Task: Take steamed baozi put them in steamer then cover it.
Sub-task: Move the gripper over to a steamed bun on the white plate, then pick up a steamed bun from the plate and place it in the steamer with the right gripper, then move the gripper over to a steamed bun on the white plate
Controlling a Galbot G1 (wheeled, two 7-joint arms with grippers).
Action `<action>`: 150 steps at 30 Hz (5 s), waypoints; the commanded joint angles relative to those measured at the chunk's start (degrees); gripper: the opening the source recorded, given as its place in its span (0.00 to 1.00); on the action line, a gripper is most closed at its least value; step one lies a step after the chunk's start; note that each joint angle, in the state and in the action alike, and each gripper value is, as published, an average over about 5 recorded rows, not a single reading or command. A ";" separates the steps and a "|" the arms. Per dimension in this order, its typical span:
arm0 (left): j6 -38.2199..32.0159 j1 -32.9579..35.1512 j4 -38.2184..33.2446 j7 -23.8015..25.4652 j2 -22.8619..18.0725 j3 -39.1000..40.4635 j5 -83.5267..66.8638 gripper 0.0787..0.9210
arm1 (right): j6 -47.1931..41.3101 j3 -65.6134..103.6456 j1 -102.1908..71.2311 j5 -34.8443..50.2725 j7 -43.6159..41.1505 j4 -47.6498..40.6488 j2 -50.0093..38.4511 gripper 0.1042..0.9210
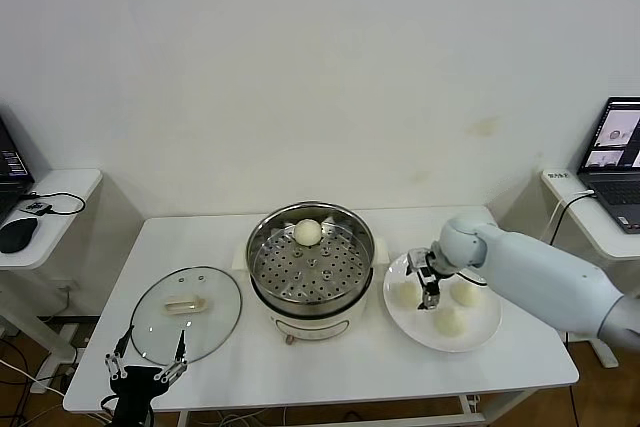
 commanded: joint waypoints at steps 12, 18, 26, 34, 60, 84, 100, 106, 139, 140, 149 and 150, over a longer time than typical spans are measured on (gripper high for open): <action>-0.03 -0.26 0.08 -0.05 -0.22 -0.04 0.09 0.88 | 0.57 1.33 -0.60 -1.15 -0.68 -2.40 1.23 0.69; -0.04 -0.19 -0.26 -0.04 -0.21 -0.10 0.10 0.88 | -0.17 0.44 4.59 1.18 -1.99 2.09 -1.99 0.64; 0.13 0.24 -1.05 0.12 0.58 -0.44 0.01 0.88 | -3.86 -7.28 24.21 12.83 -4.22 11.85 -8.50 0.65; 0.23 0.02 -1.83 0.18 1.12 -0.41 -0.18 0.88 | -10.47 -15.20 41.04 25.57 -1.76 14.93 -2.77 0.66; 0.58 0.41 -2.42 -0.01 0.94 -2.52 -1.13 0.88 | -22.75 -16.74 25.64 34.83 8.37 -5.41 32.74 0.67; 0.63 -0.09 -2.39 0.15 0.42 -1.88 -0.96 0.88 | -23.49 -14.48 20.30 30.44 10.27 -11.80 35.87 0.69; 0.74 0.18 -2.98 0.20 0.25 -2.12 -0.95 0.88 | -15.66 -18.47 38.76 28.56 -4.28 16.64 4.94 0.88; 0.77 0.08 -2.82 0.22 0.63 -1.90 -0.70 0.88 | -7.81 -18.50 37.56 19.89 -9.80 23.59 -9.58 0.88; 0.60 1.59 -2.01 0.15 -0.45 -1.46 1.58 0.88 | -2.39 6.15 -8.32 -2.57 -2.88 13.80 -17.48 0.88; 0.59 1.60 -1.97 0.17 -0.42 -1.56 1.53 0.88 | -2.34 6.46 -8.73 -2.70 -2.61 13.26 -16.87 0.88; 0.61 1.78 -2.19 0.22 -0.27 -2.42 1.33 0.88 | -2.44 7.98 -10.83 -3.30 -1.45 10.73 -12.88 0.88; 0.61 1.81 -2.18 0.22 -0.29 -2.44 1.33 0.88 | -2.44 8.03 -10.93 -3.38 -1.40 10.57 -12.68 0.88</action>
